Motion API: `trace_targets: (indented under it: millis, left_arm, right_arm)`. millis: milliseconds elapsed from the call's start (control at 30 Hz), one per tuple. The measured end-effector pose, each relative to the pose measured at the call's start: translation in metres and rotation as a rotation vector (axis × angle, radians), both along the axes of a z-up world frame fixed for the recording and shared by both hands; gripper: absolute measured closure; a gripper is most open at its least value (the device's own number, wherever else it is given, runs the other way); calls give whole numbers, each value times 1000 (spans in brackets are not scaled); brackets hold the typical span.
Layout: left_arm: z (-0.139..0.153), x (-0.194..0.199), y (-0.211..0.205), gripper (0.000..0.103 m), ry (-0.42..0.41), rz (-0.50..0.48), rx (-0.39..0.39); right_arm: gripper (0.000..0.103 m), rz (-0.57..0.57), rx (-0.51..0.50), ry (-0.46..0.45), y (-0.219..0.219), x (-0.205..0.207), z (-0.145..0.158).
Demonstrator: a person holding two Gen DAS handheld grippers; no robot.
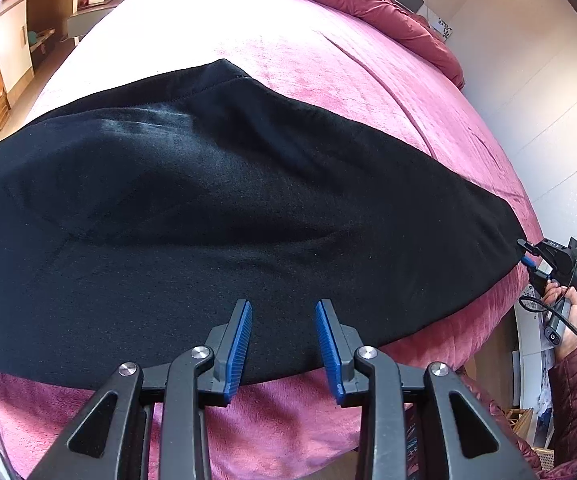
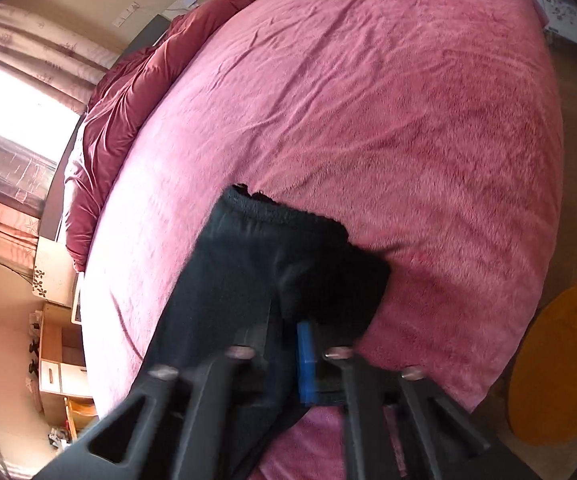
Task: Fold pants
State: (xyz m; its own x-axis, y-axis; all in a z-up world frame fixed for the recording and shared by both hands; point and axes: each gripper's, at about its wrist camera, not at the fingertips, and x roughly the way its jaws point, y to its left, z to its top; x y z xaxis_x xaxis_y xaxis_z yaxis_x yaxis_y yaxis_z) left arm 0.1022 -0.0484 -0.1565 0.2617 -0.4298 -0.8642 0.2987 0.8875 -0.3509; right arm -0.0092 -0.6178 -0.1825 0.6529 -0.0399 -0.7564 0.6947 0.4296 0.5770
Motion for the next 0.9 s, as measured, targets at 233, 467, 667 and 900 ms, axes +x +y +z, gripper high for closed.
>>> trace_targets:
  millis: [233,467,667,900]
  left_arm:
    - [0,1,-1,69,-5,-4,-4]
    - [2,-2,5,69,-9,7,-5]
    - [3,-4,6,69,-17,9,8]
    - [2,-3,5,69,-18,4,17]
  right_arm:
    - [93,-5,55,50,1,-15,-18]
    - [61,-72,64,33,0,-38,-23]
    - [66,-88,86,17,-12,-30,-37]
    - [90,1,-110,-6,-7,-23,20]
